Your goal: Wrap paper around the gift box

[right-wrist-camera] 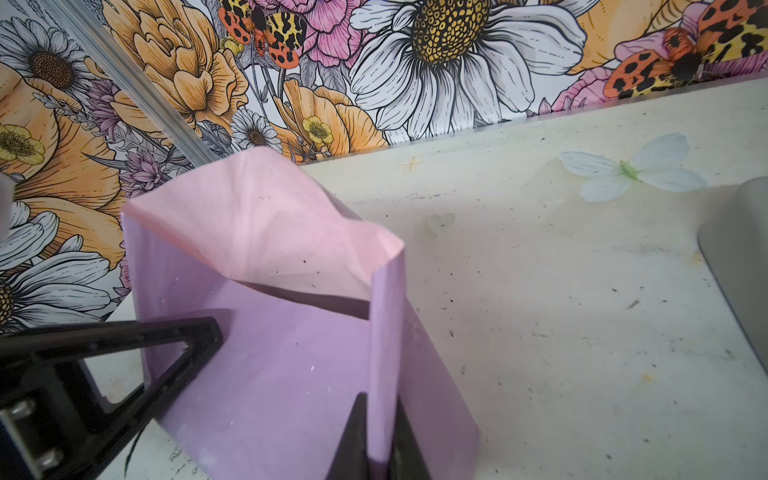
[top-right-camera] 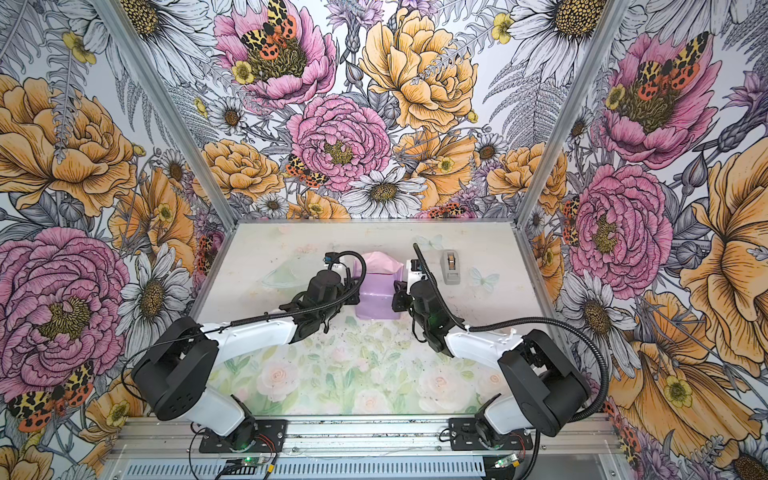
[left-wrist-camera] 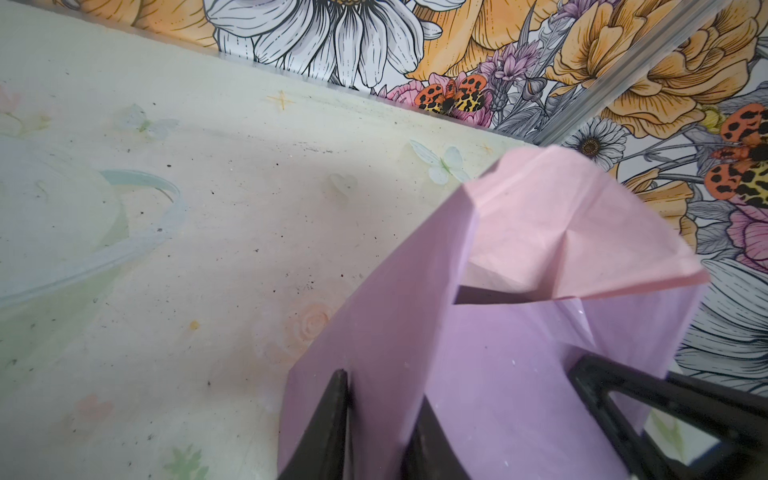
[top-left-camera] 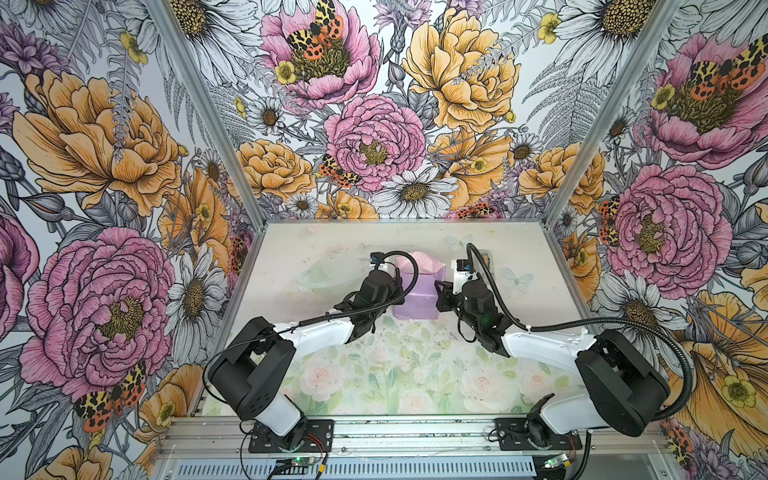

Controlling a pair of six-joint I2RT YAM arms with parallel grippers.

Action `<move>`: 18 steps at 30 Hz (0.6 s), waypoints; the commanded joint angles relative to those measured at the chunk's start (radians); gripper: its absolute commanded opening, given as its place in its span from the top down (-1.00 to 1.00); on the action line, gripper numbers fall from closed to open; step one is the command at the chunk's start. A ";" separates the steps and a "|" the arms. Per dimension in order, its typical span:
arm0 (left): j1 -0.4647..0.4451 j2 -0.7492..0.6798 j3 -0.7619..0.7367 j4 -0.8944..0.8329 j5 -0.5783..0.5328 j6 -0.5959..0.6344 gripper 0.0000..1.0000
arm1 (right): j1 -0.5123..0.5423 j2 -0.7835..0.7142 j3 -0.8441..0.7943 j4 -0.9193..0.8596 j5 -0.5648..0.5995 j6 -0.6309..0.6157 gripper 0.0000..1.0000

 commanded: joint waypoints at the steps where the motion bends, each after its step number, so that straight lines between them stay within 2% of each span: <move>1: -0.015 -0.116 -0.011 -0.002 -0.013 0.076 0.51 | 0.013 0.011 -0.014 -0.017 -0.022 -0.017 0.80; 7: -0.042 -0.261 -0.062 -0.032 -0.043 0.171 0.64 | 0.011 0.010 -0.007 -0.015 -0.043 -0.010 0.75; 12: -0.010 -0.327 -0.125 -0.034 -0.065 0.166 0.62 | 0.005 -0.065 -0.035 -0.013 -0.077 -0.036 0.39; 18: 0.043 -0.365 -0.153 -0.054 -0.054 0.144 0.59 | -0.048 -0.242 -0.079 -0.066 -0.187 -0.066 0.24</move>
